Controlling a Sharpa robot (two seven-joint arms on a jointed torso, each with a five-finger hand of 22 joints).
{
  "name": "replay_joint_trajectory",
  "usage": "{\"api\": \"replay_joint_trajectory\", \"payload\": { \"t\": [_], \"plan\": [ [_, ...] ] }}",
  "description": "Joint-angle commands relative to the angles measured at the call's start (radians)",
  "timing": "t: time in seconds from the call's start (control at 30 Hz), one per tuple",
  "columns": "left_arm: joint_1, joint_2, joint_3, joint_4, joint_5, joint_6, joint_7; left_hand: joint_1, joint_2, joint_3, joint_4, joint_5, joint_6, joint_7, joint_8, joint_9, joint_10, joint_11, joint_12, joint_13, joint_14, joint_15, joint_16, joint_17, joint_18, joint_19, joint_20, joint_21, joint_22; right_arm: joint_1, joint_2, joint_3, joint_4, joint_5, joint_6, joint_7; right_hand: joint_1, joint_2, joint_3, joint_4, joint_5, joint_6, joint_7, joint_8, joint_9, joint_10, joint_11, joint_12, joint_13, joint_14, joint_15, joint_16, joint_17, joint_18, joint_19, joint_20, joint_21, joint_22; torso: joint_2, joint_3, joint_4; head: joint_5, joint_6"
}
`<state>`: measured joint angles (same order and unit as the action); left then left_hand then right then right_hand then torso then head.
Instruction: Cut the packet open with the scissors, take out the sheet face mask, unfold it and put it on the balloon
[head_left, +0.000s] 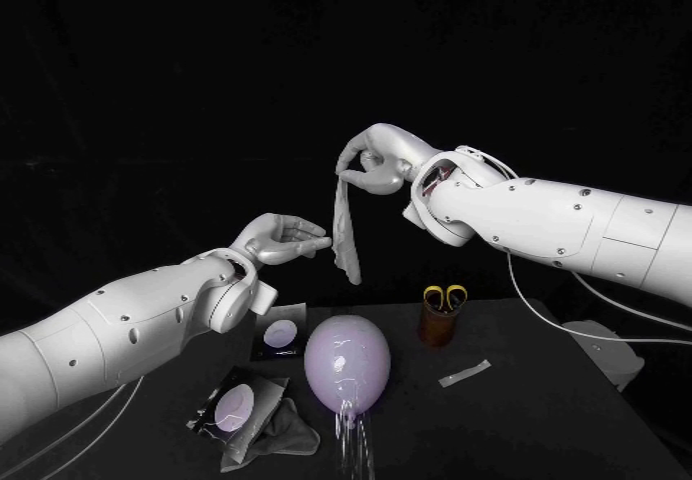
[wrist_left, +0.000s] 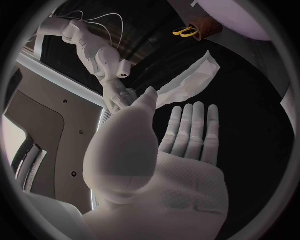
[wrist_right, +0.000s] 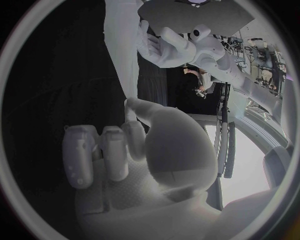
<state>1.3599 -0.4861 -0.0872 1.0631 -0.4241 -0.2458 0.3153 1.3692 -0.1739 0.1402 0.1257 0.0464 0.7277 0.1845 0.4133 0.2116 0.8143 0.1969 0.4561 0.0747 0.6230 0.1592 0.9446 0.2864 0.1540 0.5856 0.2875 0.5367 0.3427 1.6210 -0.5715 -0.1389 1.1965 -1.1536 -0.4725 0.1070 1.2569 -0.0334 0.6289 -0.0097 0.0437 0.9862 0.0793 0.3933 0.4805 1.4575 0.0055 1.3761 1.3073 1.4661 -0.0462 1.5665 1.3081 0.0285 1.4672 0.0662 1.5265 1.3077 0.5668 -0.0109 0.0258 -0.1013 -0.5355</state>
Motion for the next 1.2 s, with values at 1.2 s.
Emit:
{"api": "replay_joint_trajectory", "payload": {
  "t": [1.2],
  "plan": [
    [-0.003, 0.030, 0.008, 0.038, -0.166, -0.264, -0.011, 0.114, 0.071, -0.302, 0.134, 0.001, -0.086, -0.006, 0.442, 0.110, -0.139, -0.071, 0.597, 0.220, 0.167, -0.081, 0.523, 0.153, 0.026, 0.237, -0.102, 0.367, 0.220, -0.006, 0.012, -0.001, 0.009, 0.004, 0.015, -0.007, -0.002, 0.006, 0.004, -0.005, 0.005, 0.010, 0.000, 0.038, 0.110, 0.028, -0.001, 0.009, 0.168, 0.105, -0.008, 0.004, 0.263, -0.019, 0.081, -0.008, 0.007, 0.250, -0.001, 0.0009, 0.0002, 0.000, 0.001]
  ]
}}
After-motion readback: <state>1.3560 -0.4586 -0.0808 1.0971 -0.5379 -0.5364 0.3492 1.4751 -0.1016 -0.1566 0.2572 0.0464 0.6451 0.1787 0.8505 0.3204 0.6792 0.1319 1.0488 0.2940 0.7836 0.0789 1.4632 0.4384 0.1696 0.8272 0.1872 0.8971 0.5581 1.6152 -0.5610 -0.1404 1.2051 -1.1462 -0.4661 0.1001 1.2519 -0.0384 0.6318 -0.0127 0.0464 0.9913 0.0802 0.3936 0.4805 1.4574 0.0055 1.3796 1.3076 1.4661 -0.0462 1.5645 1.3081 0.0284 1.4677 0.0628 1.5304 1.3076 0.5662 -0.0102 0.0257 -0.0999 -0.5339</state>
